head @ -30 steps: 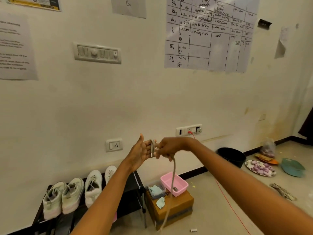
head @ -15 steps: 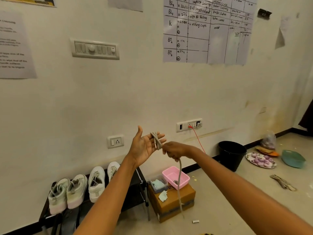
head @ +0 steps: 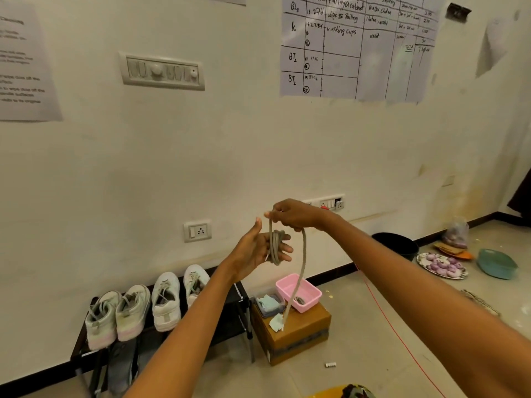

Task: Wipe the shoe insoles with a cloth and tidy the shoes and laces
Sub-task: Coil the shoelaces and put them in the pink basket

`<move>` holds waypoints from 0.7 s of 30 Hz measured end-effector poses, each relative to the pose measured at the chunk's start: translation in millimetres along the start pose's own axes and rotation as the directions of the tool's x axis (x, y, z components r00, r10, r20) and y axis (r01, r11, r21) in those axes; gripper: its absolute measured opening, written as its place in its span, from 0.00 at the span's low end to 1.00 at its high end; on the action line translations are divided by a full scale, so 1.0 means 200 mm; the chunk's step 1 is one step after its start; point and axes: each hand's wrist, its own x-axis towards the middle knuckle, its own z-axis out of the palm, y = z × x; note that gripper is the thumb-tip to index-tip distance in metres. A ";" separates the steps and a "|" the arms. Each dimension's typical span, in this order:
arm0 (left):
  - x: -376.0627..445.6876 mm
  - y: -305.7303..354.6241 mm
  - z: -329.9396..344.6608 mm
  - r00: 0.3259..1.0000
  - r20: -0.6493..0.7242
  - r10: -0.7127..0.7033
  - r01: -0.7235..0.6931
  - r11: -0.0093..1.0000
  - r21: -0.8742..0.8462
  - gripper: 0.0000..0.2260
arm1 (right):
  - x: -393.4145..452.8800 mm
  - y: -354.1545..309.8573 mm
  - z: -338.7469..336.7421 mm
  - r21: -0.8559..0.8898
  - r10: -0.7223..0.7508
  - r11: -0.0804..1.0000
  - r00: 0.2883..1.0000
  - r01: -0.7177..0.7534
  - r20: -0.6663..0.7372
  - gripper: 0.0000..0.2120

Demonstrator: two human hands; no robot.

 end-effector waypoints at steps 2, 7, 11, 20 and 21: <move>0.00 0.03 -0.01 0.999 0.048 0.009 -0.004 0.995 -0.099 0.36 | 0.01 0.04 0.03 0.043 0.052 0.998 0.995 -0.048 -0.080 0.16; -0.01 0.04 -0.04 0.997 0.036 0.063 -0.050 0.953 -0.299 0.37 | 0.01 0.19 0.19 0.140 0.163 0.979 0.980 -0.146 -0.118 0.12; 0.01 0.03 -0.05 0.983 -0.134 0.124 -0.175 0.850 -0.498 0.36 | -0.02 0.19 0.33 0.163 0.203 0.967 0.979 -0.197 -0.021 0.12; 0.00 -0.06 -0.07 0.970 -0.242 -0.018 0.028 0.999 0.037 0.35 | -0.03 0.06 0.29 -0.125 0.062 0.991 0.979 -0.039 0.192 0.16; -0.01 -0.08 -0.07 0.975 -0.221 -0.021 0.038 0.997 0.071 0.34 | -0.02 0.04 0.26 -0.139 0.056 0.990 0.984 -0.033 0.168 0.17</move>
